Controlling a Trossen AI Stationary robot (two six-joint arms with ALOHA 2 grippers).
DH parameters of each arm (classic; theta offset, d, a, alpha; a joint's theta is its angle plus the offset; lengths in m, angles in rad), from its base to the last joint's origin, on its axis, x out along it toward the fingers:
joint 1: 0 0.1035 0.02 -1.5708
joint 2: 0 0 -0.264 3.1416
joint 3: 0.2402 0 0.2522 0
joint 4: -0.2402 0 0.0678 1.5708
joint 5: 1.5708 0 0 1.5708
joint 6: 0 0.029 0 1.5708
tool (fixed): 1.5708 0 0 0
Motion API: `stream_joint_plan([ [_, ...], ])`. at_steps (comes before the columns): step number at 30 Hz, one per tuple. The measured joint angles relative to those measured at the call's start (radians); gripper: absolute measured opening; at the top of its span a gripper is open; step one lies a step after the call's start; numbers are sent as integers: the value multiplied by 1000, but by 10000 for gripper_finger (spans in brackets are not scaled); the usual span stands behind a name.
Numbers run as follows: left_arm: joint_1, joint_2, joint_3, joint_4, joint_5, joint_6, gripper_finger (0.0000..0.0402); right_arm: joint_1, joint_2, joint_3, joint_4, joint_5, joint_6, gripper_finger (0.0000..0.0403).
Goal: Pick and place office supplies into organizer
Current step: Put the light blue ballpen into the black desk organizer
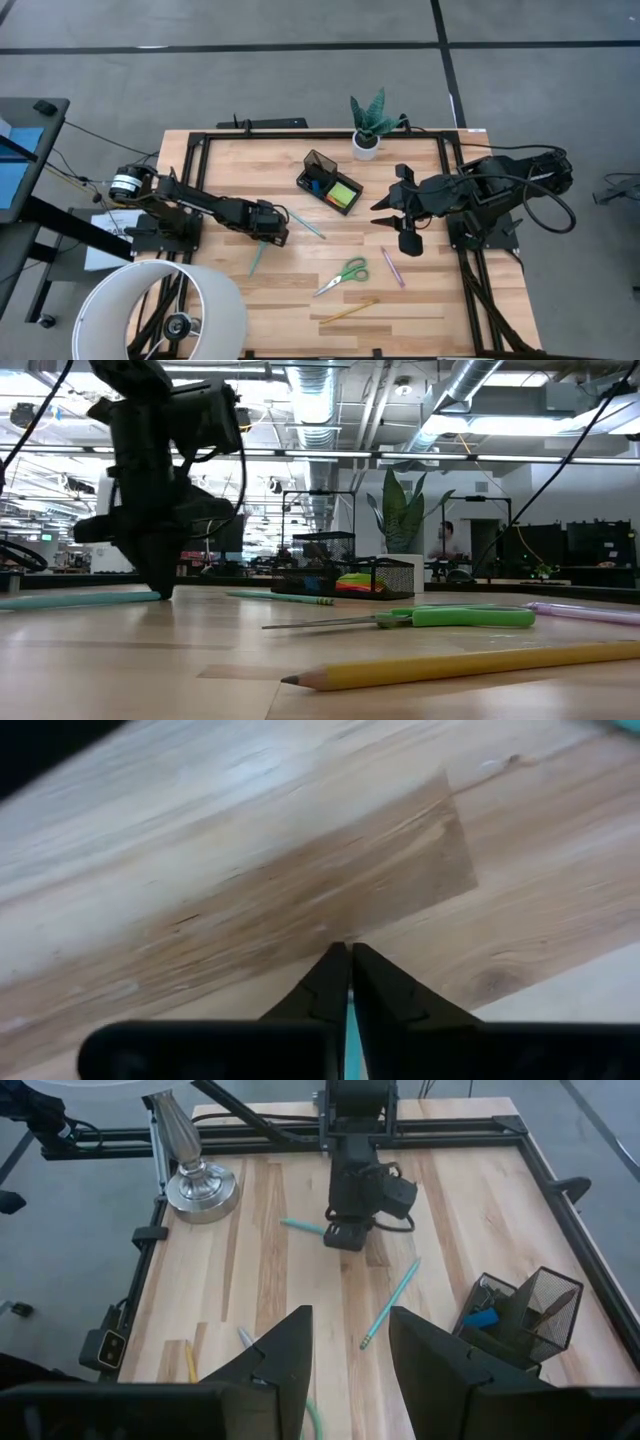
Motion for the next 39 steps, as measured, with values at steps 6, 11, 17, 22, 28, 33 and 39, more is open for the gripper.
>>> stream_joint_plan([
  [6,21,3,171,24,-125,97,1,0,0,0,-1,0,-1,127],
  [11,76,2,368,19,-273,287,0,0,0,0,-11,0,-1,127],
  [17,181,0,604,11,-434,590,0,0,0,0,-26,-15,-1,127],
  [22,265,-1,707,106,-536,832,0,0,0,0,-41,-48,-1,127],
  [28,319,37,708,325,-546,1024,0,0,0,0,-53,-49,-17,127],
  [33,323,137,708,427,-515,1042,0,-2,0,0,-53,-49,-27,127],
  [39,322,240,706,416,-567,1061,0,-2,0,0,-74,-49,-27,127],
])
